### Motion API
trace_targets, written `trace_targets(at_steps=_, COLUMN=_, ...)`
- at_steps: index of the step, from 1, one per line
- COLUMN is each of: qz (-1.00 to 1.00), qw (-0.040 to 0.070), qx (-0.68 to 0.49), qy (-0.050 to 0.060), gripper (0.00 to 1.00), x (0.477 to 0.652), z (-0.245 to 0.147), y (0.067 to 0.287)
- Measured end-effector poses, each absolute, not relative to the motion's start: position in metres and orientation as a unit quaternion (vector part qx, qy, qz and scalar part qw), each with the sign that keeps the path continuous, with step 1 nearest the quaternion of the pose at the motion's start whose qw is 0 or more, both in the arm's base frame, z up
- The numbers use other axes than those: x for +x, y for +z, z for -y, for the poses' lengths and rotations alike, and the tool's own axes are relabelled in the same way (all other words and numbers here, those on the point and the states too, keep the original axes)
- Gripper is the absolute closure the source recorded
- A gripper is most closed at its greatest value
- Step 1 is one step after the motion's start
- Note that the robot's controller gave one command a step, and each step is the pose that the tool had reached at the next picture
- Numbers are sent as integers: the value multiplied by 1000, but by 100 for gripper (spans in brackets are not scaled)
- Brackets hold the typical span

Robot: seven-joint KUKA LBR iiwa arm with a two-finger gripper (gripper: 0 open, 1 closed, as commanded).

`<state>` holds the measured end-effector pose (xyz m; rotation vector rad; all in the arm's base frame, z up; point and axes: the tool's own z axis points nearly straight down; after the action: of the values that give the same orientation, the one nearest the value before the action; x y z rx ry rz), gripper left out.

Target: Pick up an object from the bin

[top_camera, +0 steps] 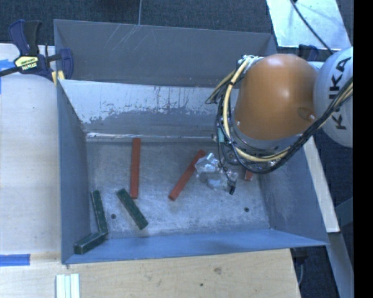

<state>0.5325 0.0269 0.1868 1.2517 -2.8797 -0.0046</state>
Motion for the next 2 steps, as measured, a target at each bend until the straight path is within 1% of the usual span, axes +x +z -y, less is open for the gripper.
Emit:
trace_targets(at_steps=1, qz=918, qw=-2, qx=397, qy=0, gripper=0, x=534, z=-25, y=189)
trace_targets(at_steps=2, qz=906, qw=1, qx=423, qy=-2, gripper=0, x=551, z=-53, y=89)
